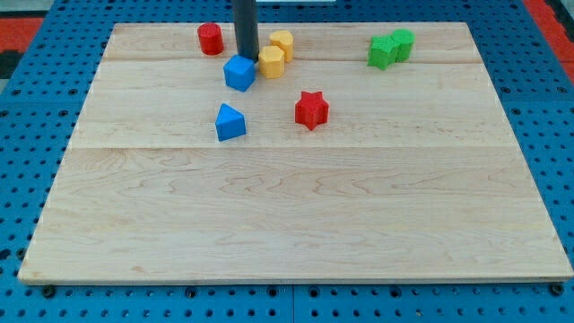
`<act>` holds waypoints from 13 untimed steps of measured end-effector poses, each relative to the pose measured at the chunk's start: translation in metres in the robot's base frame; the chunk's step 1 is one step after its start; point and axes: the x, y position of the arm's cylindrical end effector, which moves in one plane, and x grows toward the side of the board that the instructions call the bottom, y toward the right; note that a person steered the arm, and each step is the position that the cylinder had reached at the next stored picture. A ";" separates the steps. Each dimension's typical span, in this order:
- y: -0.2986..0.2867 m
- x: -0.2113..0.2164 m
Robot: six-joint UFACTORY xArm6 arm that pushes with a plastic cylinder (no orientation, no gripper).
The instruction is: Move the blue blocks towards the bottom center of the board
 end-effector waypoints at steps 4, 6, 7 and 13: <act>-0.023 0.091; -0.025 0.134; -0.026 0.148; -0.089 0.235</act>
